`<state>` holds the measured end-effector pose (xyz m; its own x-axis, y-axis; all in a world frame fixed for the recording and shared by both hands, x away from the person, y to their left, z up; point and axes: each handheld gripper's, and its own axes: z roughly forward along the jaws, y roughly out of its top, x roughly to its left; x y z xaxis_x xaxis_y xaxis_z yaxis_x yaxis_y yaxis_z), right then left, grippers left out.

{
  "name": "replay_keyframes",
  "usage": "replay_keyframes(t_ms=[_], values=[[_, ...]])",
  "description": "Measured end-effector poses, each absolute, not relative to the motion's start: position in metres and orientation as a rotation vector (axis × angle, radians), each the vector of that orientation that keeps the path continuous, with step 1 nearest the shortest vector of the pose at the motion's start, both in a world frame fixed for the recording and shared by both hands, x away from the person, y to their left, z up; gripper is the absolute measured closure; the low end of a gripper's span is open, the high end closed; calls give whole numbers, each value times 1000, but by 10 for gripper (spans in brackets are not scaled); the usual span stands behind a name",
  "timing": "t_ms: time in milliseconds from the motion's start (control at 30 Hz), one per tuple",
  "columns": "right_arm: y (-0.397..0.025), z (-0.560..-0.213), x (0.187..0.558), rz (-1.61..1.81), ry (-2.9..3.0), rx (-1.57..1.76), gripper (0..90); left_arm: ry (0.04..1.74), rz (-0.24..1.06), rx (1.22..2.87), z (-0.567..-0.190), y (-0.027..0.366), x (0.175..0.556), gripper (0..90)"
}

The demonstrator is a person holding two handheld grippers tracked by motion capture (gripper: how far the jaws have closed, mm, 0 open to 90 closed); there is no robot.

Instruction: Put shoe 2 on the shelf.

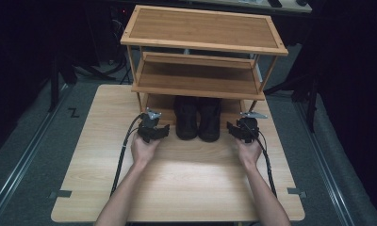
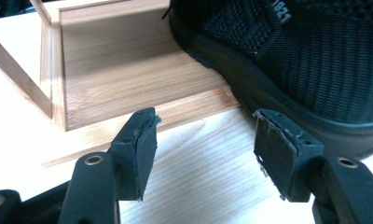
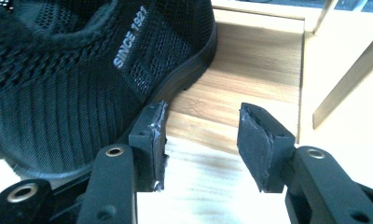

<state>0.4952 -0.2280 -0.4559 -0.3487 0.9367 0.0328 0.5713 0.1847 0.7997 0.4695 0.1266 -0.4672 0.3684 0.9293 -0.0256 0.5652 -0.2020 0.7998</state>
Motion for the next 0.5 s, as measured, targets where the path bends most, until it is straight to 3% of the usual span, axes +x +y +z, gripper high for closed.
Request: replay_keyframes(t_ms=[500], values=[[-245,-450,464,1131,1999,1383,520,1246,614,1835,-460,137,440,389]])
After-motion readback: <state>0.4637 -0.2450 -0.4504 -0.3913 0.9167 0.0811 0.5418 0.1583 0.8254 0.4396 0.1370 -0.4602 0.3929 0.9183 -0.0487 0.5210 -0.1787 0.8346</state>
